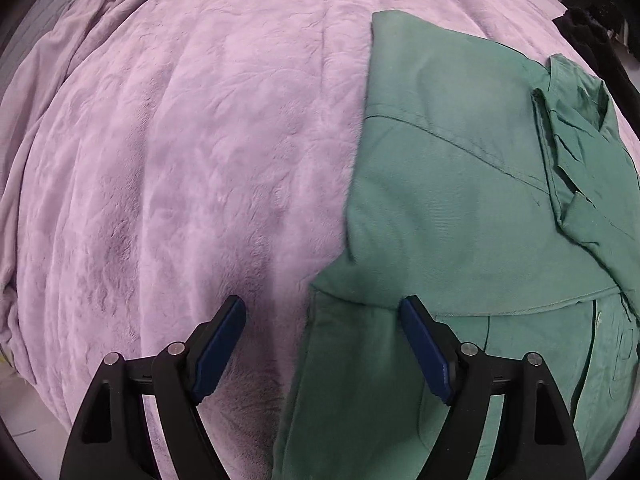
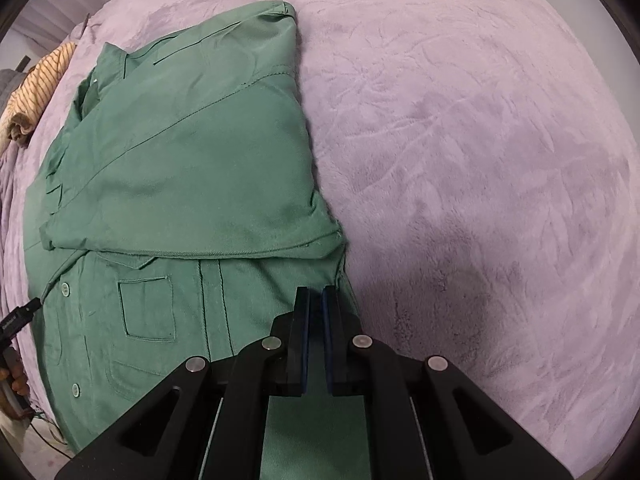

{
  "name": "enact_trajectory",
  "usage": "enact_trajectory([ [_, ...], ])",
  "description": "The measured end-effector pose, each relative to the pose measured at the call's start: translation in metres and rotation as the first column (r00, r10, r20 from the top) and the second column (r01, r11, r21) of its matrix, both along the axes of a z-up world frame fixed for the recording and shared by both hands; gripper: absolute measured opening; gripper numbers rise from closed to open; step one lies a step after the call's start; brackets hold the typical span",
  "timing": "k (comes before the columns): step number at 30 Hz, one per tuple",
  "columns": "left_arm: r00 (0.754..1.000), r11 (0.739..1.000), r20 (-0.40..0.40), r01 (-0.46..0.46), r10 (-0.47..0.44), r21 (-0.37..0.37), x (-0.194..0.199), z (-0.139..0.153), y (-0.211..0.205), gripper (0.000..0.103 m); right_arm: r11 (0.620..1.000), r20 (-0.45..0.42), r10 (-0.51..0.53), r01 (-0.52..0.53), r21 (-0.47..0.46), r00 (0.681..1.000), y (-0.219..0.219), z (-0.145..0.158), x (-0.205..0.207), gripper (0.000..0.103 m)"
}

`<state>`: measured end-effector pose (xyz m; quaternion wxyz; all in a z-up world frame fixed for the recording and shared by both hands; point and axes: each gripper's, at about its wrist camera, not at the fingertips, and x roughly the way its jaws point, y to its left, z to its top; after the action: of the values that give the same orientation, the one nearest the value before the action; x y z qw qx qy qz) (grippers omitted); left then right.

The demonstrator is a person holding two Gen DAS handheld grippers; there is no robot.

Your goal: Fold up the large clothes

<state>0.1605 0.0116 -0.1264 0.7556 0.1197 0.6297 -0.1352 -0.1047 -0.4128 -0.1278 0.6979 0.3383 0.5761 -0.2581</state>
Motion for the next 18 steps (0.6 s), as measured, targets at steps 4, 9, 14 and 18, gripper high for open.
enact_trajectory([
  [4, 1.000, 0.999, 0.004, 0.019, -0.019, 0.037, -0.007, -0.001, 0.003, 0.081, 0.999, 0.006, -0.041, 0.041, 0.027, 0.999, 0.006, 0.011, -0.013, 0.008],
  [9, 0.999, 0.997, 0.018, 0.044, -0.045, 0.064, -0.019, -0.003, 0.005, 0.081, 0.980, 0.148, -0.144, 0.120, 0.161, 0.978, 0.011, 0.022, -0.020, 0.065],
  [14, 0.999, 0.996, 0.019, 0.049, -0.051, 0.073, -0.029, -0.008, -0.008, 0.081, 0.944, 0.142, -0.273, 0.237, 0.230, 0.952, 0.004, 0.006, -0.018, 0.033],
  [18, 0.998, 0.996, 0.016, 0.052, -0.053, 0.075, -0.025, -0.008, -0.008, 0.081, 0.939, 0.052, -0.294, 0.278, 0.203, 0.955, -0.009, -0.012, -0.023, 0.015],
])
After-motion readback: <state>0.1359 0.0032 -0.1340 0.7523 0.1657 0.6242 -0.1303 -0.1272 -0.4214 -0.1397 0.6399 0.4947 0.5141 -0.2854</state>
